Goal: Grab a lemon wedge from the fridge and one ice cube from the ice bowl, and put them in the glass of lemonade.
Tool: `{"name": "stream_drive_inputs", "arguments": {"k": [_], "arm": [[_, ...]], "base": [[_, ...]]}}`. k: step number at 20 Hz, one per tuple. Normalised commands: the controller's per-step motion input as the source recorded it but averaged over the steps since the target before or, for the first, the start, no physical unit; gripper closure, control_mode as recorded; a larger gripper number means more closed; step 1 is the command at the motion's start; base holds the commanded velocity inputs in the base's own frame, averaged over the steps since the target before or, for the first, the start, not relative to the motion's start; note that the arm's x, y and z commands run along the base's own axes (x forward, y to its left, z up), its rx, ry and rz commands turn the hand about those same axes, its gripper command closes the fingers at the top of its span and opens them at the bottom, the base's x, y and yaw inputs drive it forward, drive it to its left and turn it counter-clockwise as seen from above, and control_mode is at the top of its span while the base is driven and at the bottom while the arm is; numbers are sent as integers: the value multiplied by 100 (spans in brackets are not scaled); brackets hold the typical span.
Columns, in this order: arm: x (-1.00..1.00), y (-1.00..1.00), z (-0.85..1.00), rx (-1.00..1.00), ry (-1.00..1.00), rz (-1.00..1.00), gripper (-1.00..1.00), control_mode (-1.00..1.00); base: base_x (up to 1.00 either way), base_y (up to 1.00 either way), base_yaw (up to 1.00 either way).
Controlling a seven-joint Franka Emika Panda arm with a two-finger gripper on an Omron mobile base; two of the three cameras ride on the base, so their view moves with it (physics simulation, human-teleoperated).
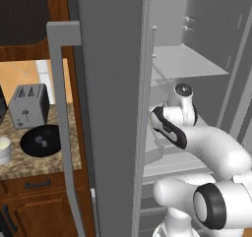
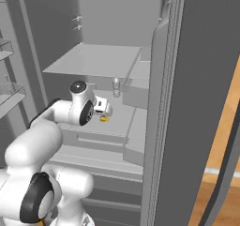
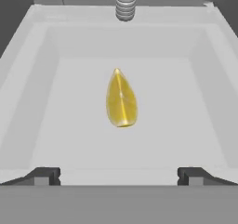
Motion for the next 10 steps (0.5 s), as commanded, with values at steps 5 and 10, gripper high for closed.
{"name": "stream_drive_inputs", "arguments": {"k": [5,10], "arm": [[42,0,-23,0,0,0,-100,-100],[43,0,-16,-2,3,0,-100,-100]], "base": [[0,0,0],[0,0,0]]}}
